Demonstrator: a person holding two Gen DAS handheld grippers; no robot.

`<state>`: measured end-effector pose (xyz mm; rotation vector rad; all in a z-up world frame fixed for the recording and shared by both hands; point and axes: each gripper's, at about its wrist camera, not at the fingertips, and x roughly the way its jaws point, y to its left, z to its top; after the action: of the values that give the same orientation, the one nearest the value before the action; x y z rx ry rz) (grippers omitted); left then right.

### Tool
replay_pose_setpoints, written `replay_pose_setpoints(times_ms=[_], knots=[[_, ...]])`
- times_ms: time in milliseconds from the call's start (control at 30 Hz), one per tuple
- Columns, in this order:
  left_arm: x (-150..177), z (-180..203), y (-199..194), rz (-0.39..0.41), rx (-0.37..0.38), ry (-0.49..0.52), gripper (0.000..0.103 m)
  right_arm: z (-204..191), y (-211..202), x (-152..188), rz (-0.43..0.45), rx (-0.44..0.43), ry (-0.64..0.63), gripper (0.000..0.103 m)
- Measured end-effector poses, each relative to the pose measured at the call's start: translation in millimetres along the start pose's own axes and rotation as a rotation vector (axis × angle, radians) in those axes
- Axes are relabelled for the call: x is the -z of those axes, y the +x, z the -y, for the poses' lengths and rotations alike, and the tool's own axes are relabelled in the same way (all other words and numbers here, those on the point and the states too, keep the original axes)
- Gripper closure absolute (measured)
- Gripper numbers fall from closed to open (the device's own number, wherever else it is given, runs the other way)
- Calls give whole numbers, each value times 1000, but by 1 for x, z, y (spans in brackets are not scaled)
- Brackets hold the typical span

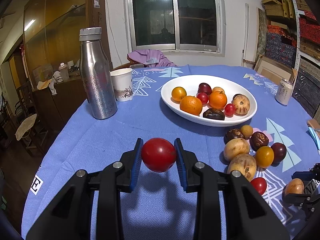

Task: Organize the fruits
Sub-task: 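Grasp the pale striped fruit with the right gripper while the left gripper holds the tomato, then lower the tomato and striped fruit onto the white plate, opening both grippers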

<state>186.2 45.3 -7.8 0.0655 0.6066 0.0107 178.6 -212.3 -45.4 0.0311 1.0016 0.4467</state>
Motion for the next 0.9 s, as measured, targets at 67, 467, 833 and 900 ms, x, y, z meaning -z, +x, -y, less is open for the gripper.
replay_pose_setpoints(times_ms=[67,467,833,900], knots=[[0,1,1,-3,0,5,72,1,-3,4,1,-3,2,41],[4,5,7,-36,36,14,72,-8,-4,5,0,-29,-43,59],[-89,24,8,12,144,-68,72,32,-61,-116,284,-95,153,59],[-106,39,21,2,172,-68,72,41,-53,-144,310,-97,205,59]])
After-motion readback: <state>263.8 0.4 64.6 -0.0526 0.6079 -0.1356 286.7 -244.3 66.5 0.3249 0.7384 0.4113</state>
